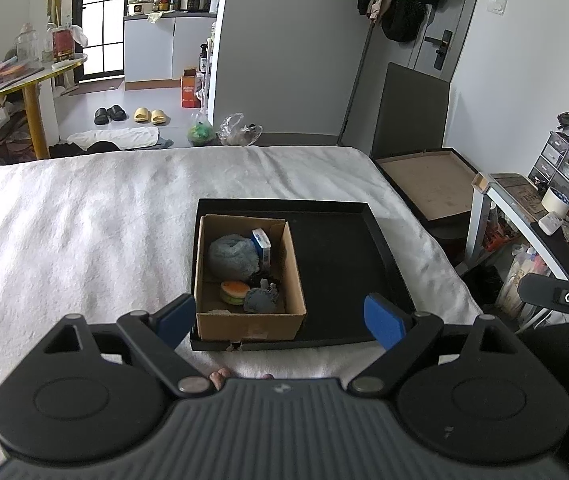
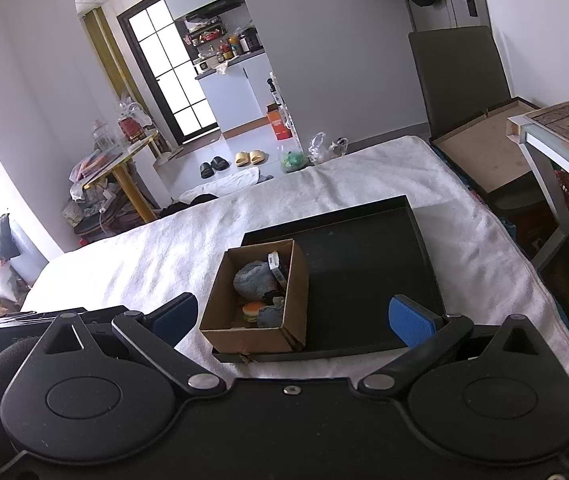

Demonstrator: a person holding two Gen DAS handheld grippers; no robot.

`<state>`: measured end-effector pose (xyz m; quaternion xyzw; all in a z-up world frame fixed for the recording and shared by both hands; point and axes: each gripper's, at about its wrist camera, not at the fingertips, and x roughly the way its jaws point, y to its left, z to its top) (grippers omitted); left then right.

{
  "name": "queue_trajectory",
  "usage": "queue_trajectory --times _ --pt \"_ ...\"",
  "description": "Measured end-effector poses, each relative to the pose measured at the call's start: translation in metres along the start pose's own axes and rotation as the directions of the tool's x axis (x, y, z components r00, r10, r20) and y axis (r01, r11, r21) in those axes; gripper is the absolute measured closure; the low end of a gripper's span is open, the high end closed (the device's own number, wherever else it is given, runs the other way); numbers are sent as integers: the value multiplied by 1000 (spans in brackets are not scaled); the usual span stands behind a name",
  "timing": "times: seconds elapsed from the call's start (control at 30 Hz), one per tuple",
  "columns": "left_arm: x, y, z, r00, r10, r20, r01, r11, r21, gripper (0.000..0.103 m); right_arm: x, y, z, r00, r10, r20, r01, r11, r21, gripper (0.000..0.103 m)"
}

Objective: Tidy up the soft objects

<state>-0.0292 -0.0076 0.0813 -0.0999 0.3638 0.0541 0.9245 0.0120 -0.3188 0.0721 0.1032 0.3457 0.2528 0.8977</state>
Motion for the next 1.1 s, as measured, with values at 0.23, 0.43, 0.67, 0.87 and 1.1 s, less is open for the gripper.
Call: queue_trajectory --times 0.23,0.43,0.67,0.87,1.1 --pt "0 2 1 1000 11 -1 -11 1000 3 13 1 6 3 1000 4 -4 -4 1000 -15 0" --pt "-1 2 0 1000 16 -1 -16 1000 3 13 1 7 3 1000 2 -4 -2 1000 -16 0" --pt "0 2 0 1000 19 -4 -19 1000 6 13 1 8 2 1000 2 -6 -2 1000 -14 0" --pt "0 1 0 1000 21 -4 -21 1000 9 13 0 8 3 1000 5 -6 -5 1000 -13 0" --pt "0 2 0 1000 22 -3 -22 1000 10 13 1 9 3 1000 6 -8 -6 1000 -13 0"
